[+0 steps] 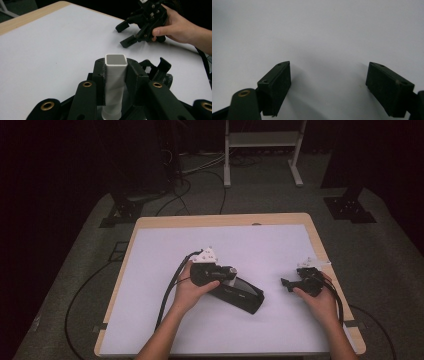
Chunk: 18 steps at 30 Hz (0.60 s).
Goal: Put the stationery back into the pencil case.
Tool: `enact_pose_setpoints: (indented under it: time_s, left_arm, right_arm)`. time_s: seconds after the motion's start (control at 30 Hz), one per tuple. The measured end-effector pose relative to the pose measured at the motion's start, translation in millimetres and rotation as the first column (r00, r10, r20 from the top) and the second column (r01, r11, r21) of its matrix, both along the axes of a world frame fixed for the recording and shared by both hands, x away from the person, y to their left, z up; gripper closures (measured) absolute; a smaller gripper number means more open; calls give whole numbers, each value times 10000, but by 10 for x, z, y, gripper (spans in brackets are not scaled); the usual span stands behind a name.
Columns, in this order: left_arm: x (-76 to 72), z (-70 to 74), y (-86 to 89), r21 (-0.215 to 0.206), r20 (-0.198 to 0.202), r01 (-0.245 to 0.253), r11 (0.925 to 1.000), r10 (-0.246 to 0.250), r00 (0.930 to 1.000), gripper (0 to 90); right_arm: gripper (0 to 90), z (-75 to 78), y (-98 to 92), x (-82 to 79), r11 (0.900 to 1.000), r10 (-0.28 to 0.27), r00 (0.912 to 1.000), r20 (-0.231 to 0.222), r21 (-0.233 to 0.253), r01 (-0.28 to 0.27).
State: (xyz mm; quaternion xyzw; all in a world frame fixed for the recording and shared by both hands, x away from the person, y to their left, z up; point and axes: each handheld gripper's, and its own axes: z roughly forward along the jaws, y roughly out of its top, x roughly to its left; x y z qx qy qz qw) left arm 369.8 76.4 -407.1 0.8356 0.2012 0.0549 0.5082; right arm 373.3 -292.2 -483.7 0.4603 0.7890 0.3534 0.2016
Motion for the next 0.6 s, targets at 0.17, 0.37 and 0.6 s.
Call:
enact_pose_setpoints:
  time_s: [0.17, 0.37, 0.6]
  left_arm:
    - [-38, -48, 6, 192, -82, 82, 9998, -80, 9999, 707]
    - [-65, -98, 21, 295, -200, 65, 9995, -59, 9998, 703]
    - [-78, -69, 57, 135, -295, 101, 9999, -97, 9995, 663]
  right_arm:
    - [189, 0, 0, 0, 10000, -2, 10000, -1, -1, 2]
    - [189, 1, 0, -1, 10000, -2, 10000, 0, -8, 2]
    - [189, 0, 0, -1, 10000, -1, 10000, 2, -6, 1]
